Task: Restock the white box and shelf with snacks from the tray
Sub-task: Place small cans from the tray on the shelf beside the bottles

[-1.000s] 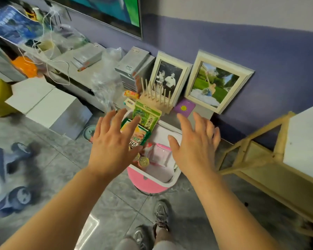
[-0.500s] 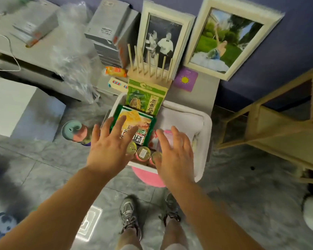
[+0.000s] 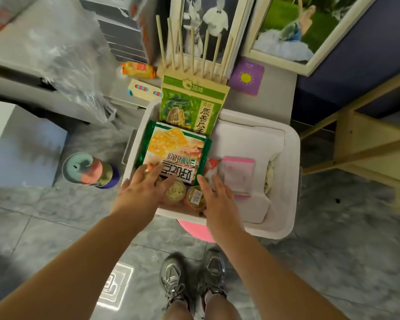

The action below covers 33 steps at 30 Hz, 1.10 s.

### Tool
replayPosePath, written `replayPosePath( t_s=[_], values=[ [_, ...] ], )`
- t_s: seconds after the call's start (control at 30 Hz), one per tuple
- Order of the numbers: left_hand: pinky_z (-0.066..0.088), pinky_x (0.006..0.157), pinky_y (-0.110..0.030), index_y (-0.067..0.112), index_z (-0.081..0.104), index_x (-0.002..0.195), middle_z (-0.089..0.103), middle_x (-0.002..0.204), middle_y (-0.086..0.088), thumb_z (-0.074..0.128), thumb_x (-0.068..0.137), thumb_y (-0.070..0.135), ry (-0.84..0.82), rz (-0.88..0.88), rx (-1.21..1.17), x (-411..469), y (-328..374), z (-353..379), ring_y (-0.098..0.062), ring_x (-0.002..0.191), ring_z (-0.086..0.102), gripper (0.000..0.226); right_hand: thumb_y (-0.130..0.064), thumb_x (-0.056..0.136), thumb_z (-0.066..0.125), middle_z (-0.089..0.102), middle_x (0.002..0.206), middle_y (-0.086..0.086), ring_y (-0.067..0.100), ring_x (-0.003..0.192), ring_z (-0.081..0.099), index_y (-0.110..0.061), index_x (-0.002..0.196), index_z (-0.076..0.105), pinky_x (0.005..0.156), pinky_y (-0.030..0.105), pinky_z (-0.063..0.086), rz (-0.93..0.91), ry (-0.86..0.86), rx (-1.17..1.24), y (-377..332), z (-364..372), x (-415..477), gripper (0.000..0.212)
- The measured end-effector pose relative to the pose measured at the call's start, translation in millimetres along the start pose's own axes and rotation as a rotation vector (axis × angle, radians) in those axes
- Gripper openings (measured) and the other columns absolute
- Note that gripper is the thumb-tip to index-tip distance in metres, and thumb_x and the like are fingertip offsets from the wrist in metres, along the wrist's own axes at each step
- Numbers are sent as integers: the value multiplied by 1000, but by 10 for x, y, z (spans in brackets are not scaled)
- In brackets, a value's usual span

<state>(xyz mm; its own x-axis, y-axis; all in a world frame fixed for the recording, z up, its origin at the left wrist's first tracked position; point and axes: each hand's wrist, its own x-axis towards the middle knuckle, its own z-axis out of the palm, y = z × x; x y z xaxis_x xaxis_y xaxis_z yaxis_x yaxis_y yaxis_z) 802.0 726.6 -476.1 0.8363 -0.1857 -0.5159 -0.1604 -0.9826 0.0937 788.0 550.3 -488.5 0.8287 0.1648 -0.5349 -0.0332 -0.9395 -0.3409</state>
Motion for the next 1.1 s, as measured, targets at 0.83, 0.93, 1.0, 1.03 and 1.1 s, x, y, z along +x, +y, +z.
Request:
replayPosePath(
  t_s=[0.83, 0.93, 1.0, 1.03, 1.1],
  values=[
    [52, 44, -36, 12, 60, 119, 67, 89, -8, 89, 36, -2, 404, 94, 25, -762, 175, -956, -33, 74, 59, 89, 2, 86, 49, 52, 124, 10, 27, 114, 44, -31, 146, 0, 87, 42, 47, -131, 114, -128, -343, -1243, -928, 84],
    [53, 41, -38, 14, 59, 120, 66, 92, -7, 87, 42, -2, 441, 139, 45, -1008, 322, -1415, -34, 78, 59, 85, -1, 87, 50, 50, 128, 9, 25, 116, 44, -29, 146, 0, 90, 41, 47, -127, 157, -140, -403, -1682, -1323, 82],
    [53, 41, -39, 14, 58, 121, 65, 92, -7, 86, 42, -3, 483, 179, 72, -1161, 461, -1765, -34, 79, 59, 86, -4, 88, 53, 47, 131, 9, 24, 119, 42, -29, 146, -2, 93, 40, 46, -118, 193, -147, -426, -2005, -1589, 84],
    [53, 41, -38, 15, 58, 121, 65, 90, -6, 86, 40, -3, 505, 201, 88, -1238, 543, -1950, -33, 78, 59, 88, -5, 88, 54, 47, 131, 8, 24, 120, 41, -29, 146, -3, 93, 39, 46, -112, 213, -157, -427, -2163, -1717, 85],
    [53, 42, -37, 15, 58, 121, 65, 86, -4, 87, 37, -2, 546, 238, 132, -1385, 723, -2329, -31, 75, 58, 90, -5, 87, 55, 48, 131, 8, 24, 121, 40, -29, 146, -2, 92, 38, 46, -95, 265, -171, -407, -2479, -1952, 85]
  ],
)
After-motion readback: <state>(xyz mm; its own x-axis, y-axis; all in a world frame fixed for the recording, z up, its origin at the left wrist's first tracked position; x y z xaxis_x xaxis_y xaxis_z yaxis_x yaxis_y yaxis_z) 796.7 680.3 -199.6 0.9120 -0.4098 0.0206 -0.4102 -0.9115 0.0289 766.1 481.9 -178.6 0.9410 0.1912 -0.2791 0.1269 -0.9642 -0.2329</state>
